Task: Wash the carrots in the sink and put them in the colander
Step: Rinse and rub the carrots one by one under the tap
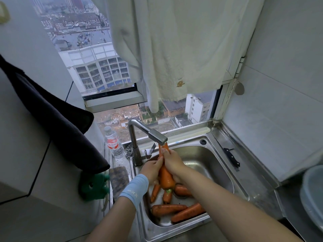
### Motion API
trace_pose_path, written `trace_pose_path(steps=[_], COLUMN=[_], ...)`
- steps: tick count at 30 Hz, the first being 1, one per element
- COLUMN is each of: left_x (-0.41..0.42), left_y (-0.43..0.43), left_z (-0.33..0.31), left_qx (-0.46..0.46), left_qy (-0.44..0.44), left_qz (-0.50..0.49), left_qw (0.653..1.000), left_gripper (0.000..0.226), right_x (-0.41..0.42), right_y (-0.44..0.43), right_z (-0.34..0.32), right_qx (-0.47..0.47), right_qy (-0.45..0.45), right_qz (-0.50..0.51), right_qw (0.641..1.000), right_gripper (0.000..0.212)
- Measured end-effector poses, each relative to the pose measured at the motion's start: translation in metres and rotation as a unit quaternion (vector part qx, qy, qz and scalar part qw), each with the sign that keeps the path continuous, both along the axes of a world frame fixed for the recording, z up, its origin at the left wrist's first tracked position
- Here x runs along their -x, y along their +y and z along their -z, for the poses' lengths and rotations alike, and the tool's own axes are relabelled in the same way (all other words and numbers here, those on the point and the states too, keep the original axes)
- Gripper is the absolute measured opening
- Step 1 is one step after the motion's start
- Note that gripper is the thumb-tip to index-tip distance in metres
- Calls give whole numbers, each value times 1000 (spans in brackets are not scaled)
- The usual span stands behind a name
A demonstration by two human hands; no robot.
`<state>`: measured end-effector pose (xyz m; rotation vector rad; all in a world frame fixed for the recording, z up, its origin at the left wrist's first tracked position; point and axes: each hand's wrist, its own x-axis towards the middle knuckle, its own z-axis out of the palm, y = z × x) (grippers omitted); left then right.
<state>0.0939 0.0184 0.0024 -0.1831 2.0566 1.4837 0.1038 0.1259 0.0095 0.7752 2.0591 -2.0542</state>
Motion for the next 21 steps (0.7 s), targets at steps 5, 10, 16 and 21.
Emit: trace_pose_path(steps=[5, 10, 16, 21], left_x=[8, 3, 0, 2], left_y=[-14, -9, -3, -1], left_z=[-2, -7, -7, -9], left_qx=[10, -59, -90, -78], left_qy=[79, 99, 87, 77], left_qz=[-11, -9, -130, -158], left_qw=[997, 993, 984, 981], left_gripper=[7, 33, 12, 12], right_x=[-6, -12, -12, -8], right_y=[8, 15, 9, 6], right_z=[2, -4, -1, 5], right_qx=[9, 110, 191, 171], right_qy=[-21, 30, 42, 40], right_qz=[-76, -71, -14, -13], right_qw=[997, 991, 981, 984], right_gripper=[26, 37, 32, 25])
